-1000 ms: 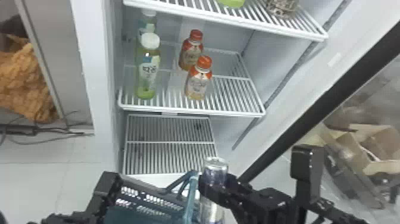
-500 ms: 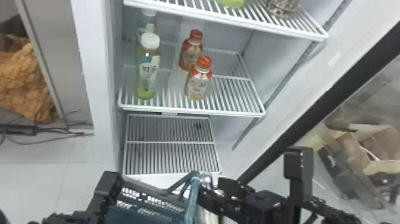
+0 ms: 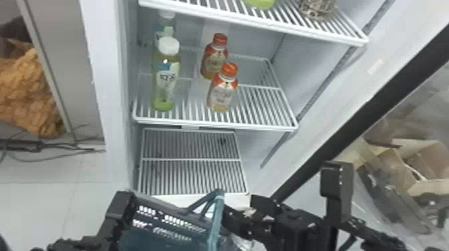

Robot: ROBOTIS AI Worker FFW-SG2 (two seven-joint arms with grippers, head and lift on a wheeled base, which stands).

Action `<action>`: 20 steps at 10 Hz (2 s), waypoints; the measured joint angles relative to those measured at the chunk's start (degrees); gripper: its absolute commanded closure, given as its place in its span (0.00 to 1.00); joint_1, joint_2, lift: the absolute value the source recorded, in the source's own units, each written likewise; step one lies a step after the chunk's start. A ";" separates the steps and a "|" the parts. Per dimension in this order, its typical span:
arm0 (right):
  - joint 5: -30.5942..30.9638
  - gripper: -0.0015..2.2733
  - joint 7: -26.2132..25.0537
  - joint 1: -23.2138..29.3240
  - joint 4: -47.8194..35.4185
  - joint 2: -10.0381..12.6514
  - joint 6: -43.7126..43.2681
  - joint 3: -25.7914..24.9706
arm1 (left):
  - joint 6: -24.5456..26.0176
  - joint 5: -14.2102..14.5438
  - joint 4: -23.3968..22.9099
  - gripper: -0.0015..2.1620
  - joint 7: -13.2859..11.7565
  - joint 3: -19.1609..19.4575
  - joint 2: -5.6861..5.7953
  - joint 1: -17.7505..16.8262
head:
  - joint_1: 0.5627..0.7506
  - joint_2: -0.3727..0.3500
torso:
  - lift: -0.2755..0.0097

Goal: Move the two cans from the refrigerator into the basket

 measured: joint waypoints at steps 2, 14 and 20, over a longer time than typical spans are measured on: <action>2.98 0.14 0.03 0.42 -0.50 0.20 -3.74 -0.01 | 0.00 0.10 0.00 0.56 -0.01 0.00 0.00 0.06 | 0.70 0.03 | 0.03; 17.59 0.14 0.10 0.77 9.70 1.45 -45.60 0.39 | 0.00 0.20 0.00 0.56 0.04 -0.01 0.00 0.06 | 0.70 0.03 | 0.03; 19.12 0.14 1.88 -3.33 25.66 1.95 -70.90 4.16 | 0.00 0.22 0.32 0.56 0.04 -0.01 -0.09 0.06 | 0.70 0.03 | 0.03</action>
